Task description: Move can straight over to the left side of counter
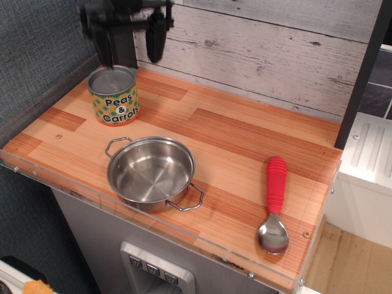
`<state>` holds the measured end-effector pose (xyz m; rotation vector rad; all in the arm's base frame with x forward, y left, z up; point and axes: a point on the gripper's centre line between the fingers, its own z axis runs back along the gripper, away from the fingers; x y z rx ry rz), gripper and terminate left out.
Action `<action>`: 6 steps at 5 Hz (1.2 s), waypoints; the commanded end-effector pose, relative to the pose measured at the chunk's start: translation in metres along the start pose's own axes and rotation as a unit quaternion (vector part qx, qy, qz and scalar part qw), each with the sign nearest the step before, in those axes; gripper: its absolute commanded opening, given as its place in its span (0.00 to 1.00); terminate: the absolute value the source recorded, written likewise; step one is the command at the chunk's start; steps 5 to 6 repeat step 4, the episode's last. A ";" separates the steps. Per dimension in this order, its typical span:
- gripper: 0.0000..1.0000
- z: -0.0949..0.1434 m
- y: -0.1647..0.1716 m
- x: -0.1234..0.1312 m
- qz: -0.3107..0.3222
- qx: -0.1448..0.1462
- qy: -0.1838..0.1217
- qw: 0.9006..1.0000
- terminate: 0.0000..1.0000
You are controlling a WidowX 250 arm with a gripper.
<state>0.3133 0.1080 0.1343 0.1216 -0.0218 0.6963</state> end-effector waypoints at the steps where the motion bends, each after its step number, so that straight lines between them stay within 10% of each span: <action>1: 1.00 0.034 -0.025 -0.024 -0.230 -0.031 -0.048 0.971 0.00; 3: 1.00 0.034 -0.057 -0.040 -0.298 -0.034 -0.067 0.952 0.00; 4: 1.00 0.034 -0.057 -0.040 -0.298 -0.034 -0.067 0.952 1.00; 6: 1.00 0.034 -0.057 -0.040 -0.298 -0.034 -0.067 0.952 1.00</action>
